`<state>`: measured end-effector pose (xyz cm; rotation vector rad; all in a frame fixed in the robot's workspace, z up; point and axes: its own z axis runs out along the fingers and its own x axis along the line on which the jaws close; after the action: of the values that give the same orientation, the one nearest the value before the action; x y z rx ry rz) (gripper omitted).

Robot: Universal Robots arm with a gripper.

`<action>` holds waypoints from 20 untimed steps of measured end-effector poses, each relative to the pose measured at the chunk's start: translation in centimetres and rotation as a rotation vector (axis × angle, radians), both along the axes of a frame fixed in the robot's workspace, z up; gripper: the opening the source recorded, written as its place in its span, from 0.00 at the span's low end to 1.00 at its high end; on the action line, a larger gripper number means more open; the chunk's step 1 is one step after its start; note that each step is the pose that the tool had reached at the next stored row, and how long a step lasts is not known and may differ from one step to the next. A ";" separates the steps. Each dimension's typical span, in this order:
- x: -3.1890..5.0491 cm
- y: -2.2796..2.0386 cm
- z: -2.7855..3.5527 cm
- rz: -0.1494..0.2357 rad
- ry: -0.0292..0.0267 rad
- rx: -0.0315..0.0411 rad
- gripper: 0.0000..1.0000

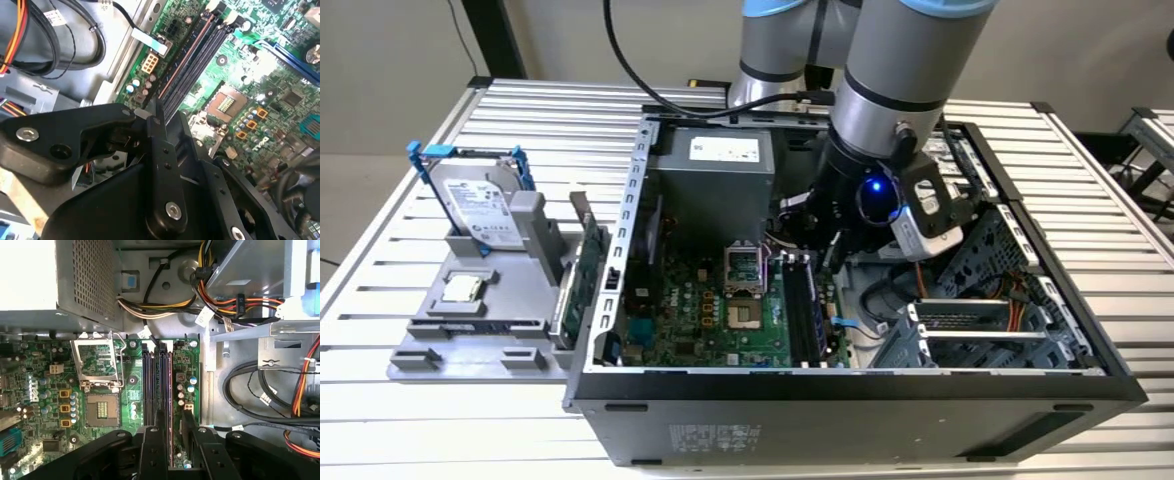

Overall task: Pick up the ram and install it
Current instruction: 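Insert the ram into the slot, then press down the ram until it locks into place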

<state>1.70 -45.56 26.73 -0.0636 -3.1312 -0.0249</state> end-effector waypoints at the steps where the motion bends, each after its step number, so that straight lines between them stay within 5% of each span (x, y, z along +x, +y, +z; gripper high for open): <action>1: 0.00 0.00 0.00 0.000 0.0000 0.0000 1.00; 2: 0.00 0.00 0.00 0.000 0.0000 0.0000 1.00; 3: 0.00 0.00 0.00 0.000 0.0000 0.0000 0.00; 20: -0.16 0.00 0.01 0.000 0.0001 -0.0002 0.00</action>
<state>1.53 -45.56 26.74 -0.0636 -3.1311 -0.0246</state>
